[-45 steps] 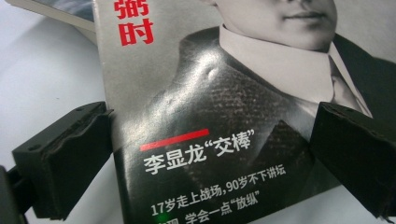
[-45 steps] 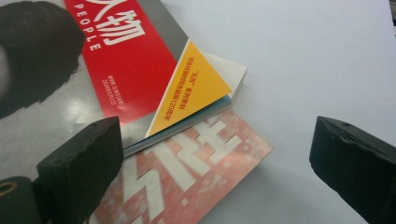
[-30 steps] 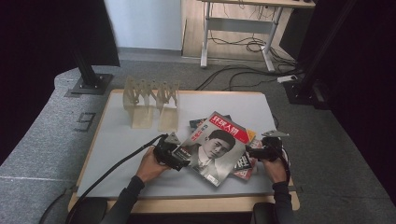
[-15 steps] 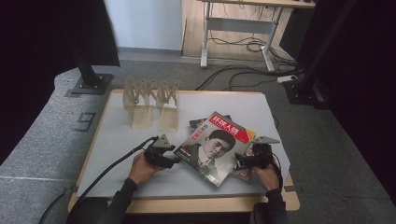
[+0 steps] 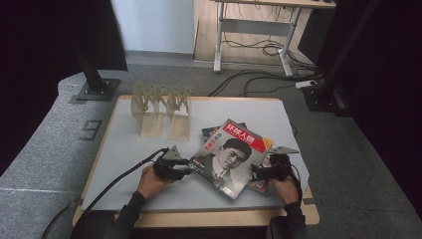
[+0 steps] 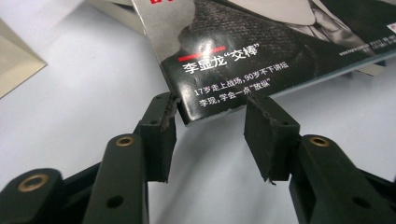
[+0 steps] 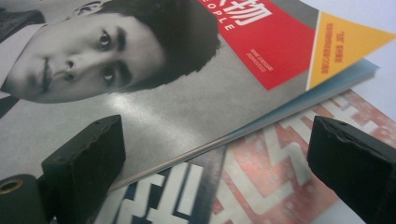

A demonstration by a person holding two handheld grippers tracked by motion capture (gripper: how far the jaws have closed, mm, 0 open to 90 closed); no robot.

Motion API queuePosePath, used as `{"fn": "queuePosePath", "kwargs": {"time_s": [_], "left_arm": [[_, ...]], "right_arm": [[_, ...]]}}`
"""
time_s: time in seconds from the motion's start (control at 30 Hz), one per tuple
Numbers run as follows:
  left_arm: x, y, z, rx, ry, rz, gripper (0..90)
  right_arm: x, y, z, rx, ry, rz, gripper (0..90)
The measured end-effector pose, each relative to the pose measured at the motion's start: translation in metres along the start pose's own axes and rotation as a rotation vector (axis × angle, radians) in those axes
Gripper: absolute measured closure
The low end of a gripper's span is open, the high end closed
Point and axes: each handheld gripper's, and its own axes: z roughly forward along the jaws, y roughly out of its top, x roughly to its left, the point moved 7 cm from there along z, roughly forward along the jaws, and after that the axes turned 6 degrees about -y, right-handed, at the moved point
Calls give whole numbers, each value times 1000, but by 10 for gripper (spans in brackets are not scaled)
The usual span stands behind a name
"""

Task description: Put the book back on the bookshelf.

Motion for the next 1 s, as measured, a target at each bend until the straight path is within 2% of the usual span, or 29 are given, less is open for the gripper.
{"fn": "queuePosePath", "kwargs": {"time_s": [0.5, 0.6, 0.83, 0.93, 1.0], "left_arm": [[-14, 6, 12, -19, -16, 9, 547], [-15, 9, 14, -40, -30, -7, 552], [-19, 16, 22, -27, -27, 14, 550], [-19, 18, 25, -44, -47, -7, 548], [-19, 20, 27, -38, -44, -1, 545]], "right_arm": [[-18, -5, -4, 8, -12, 54, 63], [-21, -6, -5, 11, -10, 63, 65], [-25, -6, -4, 13, -9, 70, 66], [-27, -6, -5, 13, -14, 76, 68], [-30, -6, -5, 14, -18, 81, 68]]}}
